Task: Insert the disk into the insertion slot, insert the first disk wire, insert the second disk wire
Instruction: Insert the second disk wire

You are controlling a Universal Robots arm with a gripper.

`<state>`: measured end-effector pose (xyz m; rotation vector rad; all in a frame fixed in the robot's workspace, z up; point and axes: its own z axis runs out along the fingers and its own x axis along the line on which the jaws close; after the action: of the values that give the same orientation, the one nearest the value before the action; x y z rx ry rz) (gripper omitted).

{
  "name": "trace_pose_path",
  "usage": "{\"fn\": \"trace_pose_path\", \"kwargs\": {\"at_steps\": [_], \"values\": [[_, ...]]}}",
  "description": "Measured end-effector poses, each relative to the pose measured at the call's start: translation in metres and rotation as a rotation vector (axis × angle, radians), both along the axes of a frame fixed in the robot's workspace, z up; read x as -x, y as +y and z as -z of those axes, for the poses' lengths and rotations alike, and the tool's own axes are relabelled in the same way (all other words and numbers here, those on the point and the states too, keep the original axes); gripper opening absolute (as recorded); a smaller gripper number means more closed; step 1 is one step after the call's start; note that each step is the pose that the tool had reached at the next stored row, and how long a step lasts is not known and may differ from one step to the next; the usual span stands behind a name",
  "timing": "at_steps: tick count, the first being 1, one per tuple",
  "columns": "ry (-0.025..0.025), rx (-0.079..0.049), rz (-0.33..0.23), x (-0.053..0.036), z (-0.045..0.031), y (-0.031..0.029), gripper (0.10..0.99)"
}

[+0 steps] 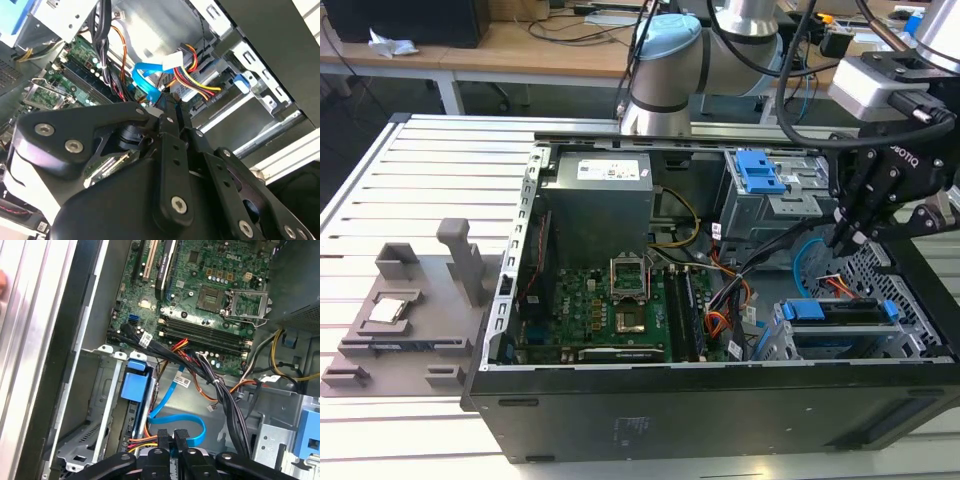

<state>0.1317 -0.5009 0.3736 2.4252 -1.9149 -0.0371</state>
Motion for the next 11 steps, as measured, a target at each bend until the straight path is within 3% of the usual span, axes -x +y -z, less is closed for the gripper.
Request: {"fn": "trace_pose_path", "kwargs": {"at_steps": [4, 7, 11], "values": [[0.0000, 0.000, 0.000, 0.0000, 0.0006, -0.0232, 0.165], [-0.0001, 0.000, 0.010, 0.0000, 0.0017, -0.0248, 0.165], [-0.0001, -0.008, 0.094, 0.0000, 0.0044, -0.0248, 0.165]]}}
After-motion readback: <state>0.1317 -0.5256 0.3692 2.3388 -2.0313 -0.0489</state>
